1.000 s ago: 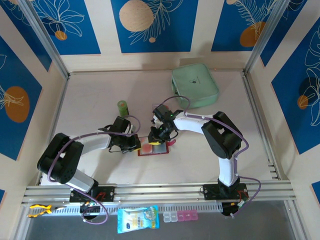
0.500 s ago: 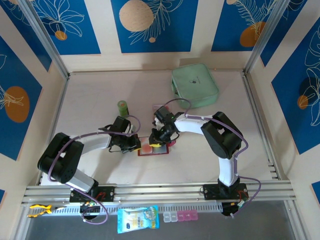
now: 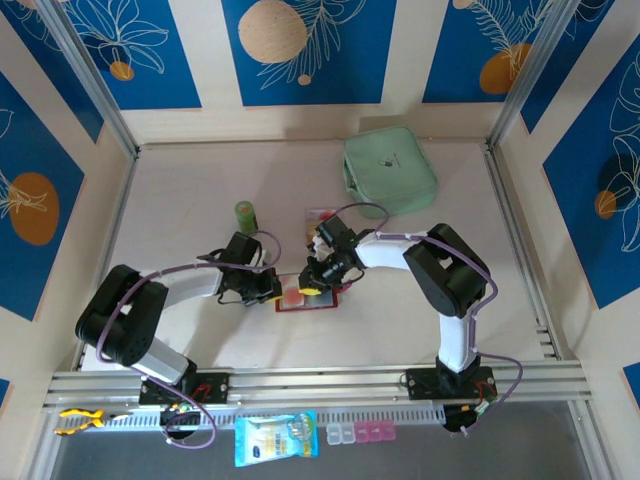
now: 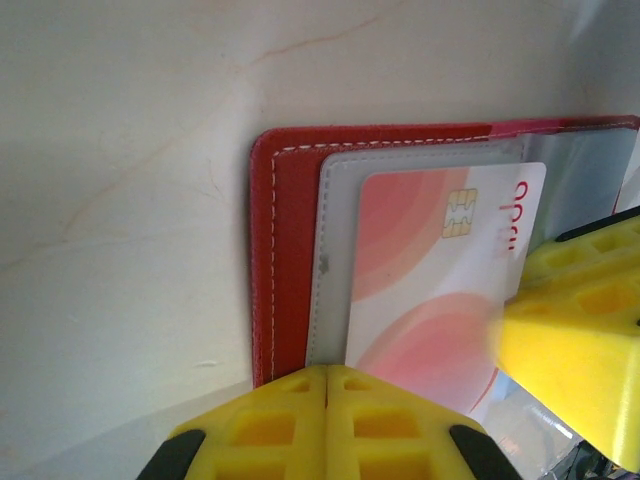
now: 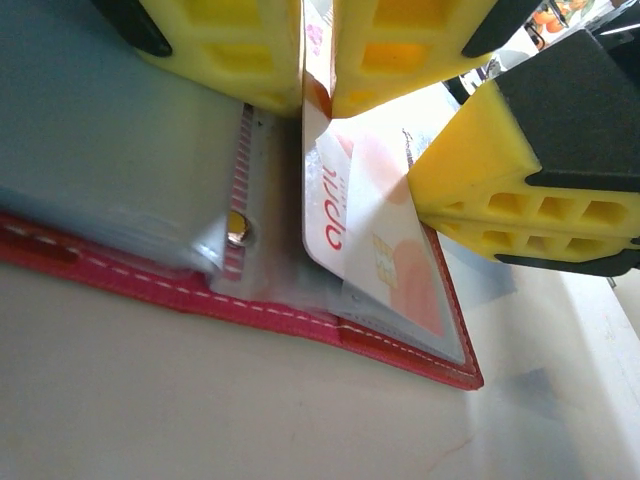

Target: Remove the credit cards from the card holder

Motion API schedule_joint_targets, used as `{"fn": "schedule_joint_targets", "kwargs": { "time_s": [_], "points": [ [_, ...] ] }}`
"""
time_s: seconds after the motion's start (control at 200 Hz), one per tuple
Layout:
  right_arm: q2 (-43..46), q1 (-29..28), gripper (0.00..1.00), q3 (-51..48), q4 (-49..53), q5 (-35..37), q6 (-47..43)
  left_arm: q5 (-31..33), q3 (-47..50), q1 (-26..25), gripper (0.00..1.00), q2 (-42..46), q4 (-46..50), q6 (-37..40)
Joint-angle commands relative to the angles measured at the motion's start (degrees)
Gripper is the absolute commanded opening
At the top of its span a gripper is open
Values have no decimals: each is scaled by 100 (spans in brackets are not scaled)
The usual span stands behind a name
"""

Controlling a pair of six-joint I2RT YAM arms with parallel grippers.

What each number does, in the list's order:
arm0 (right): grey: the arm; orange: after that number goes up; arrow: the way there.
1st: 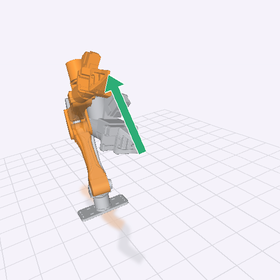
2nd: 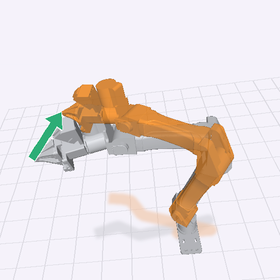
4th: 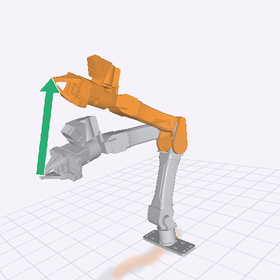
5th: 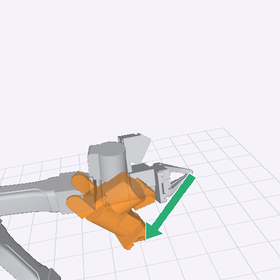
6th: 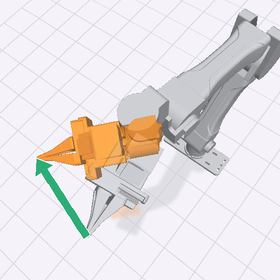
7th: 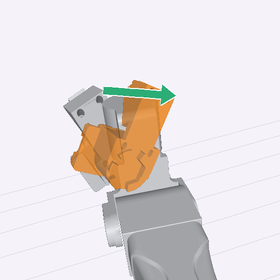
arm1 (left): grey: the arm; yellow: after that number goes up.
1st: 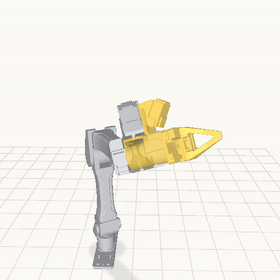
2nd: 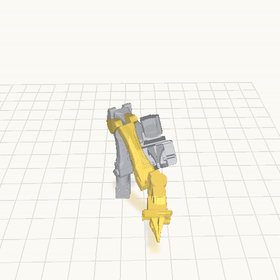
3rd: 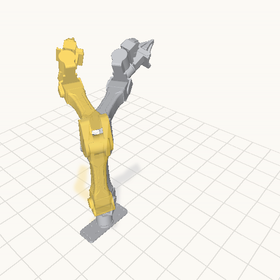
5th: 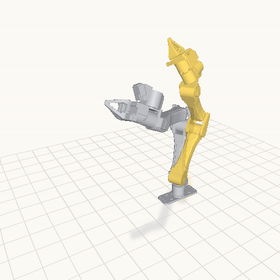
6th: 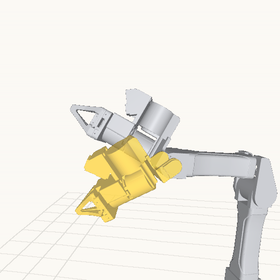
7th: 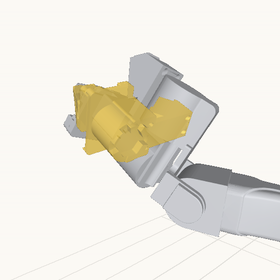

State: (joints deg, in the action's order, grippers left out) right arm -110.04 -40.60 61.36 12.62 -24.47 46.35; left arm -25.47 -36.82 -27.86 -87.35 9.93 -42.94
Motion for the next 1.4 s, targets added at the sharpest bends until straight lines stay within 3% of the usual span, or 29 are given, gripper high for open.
{"fn": "schedule_joint_targets", "kwargs": {
  "time_s": [0.0, 0.66, 1.396],
  "points": [
    [217, 21, 13, -63, -49, -138, 56, 101, -1, 52, 0, -131, 258, 112],
    [673, 249, 8, -35, 1034, 391, -689, 113, -1, 61, 0, -96, 302, 126],
    [665, 22, 8, 624, 2074, 1057, -1075, -1, -166, 52, 0, -74, 255, 93]
  ]
}}
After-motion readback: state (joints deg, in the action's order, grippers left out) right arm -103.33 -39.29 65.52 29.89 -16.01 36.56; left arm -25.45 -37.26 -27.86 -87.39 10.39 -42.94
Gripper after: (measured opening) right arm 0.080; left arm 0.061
